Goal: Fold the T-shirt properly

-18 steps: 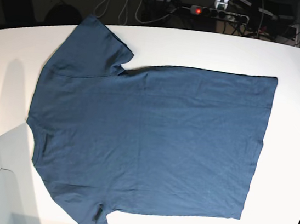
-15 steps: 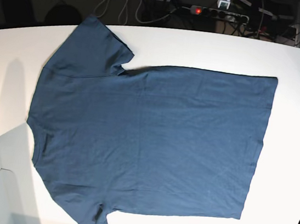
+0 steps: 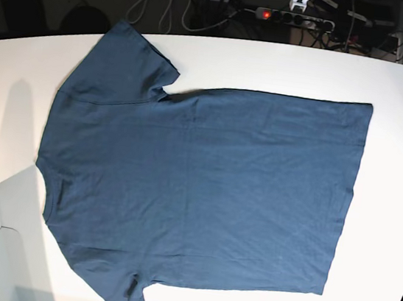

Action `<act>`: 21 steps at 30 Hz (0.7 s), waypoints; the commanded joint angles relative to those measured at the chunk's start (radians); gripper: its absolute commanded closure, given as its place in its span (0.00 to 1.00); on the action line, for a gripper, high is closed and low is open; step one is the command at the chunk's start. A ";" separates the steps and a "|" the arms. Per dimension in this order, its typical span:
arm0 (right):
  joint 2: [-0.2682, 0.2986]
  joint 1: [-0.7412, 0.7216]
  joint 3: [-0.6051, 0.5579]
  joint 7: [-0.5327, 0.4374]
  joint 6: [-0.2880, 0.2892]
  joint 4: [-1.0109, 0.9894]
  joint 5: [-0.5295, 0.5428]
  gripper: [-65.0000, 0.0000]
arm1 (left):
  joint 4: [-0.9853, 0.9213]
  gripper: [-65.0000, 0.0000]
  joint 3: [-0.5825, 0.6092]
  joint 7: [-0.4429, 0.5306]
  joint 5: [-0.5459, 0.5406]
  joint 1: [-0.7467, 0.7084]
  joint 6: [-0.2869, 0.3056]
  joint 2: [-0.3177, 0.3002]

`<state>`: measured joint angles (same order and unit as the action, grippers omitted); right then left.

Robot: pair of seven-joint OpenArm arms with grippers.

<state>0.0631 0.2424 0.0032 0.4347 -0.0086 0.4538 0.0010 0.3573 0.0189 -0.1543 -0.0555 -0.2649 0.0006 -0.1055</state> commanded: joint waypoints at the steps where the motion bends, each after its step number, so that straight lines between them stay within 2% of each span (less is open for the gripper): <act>1: 0.004 -0.015 -0.001 0.003 0.014 -0.022 -0.003 1.00 | -0.002 1.00 0.006 -0.006 0.003 0.005 -0.001 -0.006; 8: 0.002 -0.038 -0.001 -0.004 0.014 -0.066 -0.003 1.00 | -0.004 1.00 0.187 -0.006 -0.007 0.006 -0.001 -0.001; 16: 0.002 -0.035 -0.001 -0.006 0.014 -0.066 -0.003 1.00 | -0.004 1.00 0.194 -0.006 -0.010 0.006 -0.007 0.000; 21: 0.001 -0.010 -0.001 -0.076 0.014 -0.066 -0.003 1.00 | 0.006 1.00 0.192 0.003 -0.011 -0.003 -0.007 0.000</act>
<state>0.0608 0.2161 0.0032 0.3443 -0.0086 0.3882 0.0013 0.3603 0.2119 -0.1501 -0.0643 -0.2550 -0.0032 -0.1024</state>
